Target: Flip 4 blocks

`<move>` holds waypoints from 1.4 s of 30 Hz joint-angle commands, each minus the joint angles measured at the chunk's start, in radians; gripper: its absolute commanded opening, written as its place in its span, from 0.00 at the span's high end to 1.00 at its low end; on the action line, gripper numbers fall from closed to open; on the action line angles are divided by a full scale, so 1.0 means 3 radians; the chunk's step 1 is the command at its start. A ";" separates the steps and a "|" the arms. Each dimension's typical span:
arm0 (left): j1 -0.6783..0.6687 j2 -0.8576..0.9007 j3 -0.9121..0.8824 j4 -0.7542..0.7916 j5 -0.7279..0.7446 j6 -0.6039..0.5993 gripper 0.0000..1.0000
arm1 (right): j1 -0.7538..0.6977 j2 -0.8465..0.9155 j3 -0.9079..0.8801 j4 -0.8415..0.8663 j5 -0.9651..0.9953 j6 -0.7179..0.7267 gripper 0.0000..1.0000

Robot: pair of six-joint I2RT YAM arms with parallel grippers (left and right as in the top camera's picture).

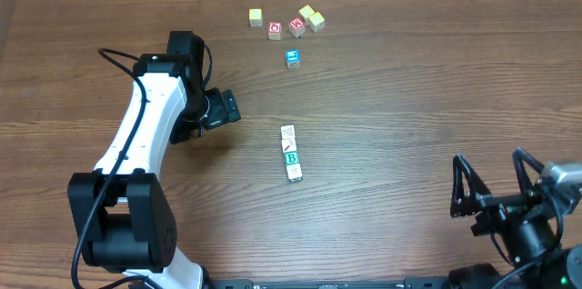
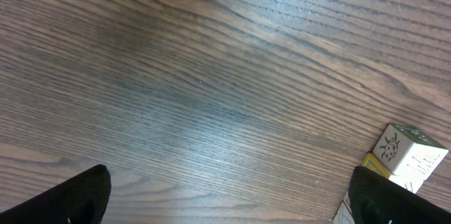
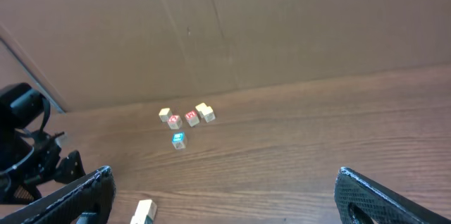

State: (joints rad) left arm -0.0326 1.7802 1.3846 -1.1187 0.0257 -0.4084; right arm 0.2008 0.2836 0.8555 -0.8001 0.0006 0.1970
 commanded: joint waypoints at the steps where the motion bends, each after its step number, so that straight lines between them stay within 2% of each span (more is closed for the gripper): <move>1: -0.0004 -0.0025 0.0032 0.0003 0.0000 0.0065 0.00 | -0.0004 -0.0248 -0.0211 0.0024 -0.0006 -0.0051 0.00; 9: -0.0004 -0.0025 0.0032 0.0003 0.0000 0.0065 0.00 | -0.0053 -0.0900 -0.0861 0.0409 -0.0064 -0.0050 0.00; 14: -0.0004 -0.0025 0.0032 0.0003 0.0000 0.0065 0.00 | -0.0102 -0.0932 -0.1172 0.0963 -0.0151 -0.0051 0.00; 17: -0.0004 -0.0025 0.0032 0.0003 0.0000 0.0065 0.00 | -0.0134 -0.0932 -0.1409 0.1699 -0.0225 -0.0052 0.00; 24: -0.0004 -0.0025 0.0032 0.0003 0.0000 0.0065 0.00 | -0.0356 -0.0932 -0.2176 0.3920 -0.0518 -0.0051 0.00; 26: -0.0004 -0.0025 0.0032 0.0004 0.0000 0.0065 0.00 | -0.0395 -0.0932 -0.2322 0.4152 -0.0524 -0.0051 0.00; 36: -0.0004 -0.0025 0.0032 0.0003 0.0000 0.0065 0.00 | -0.0435 -0.0933 -0.2833 0.4078 -0.0529 -0.0051 0.00; 42: -0.0004 -0.0025 0.0032 0.0003 0.0000 0.0065 0.00 | -0.0437 -0.0933 -0.2825 0.3132 -0.0528 -0.0052 0.00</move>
State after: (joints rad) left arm -0.0326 1.7805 1.3846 -1.1187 0.0257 -0.4084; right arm 0.0769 0.0101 0.0185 0.2169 -0.1444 0.1909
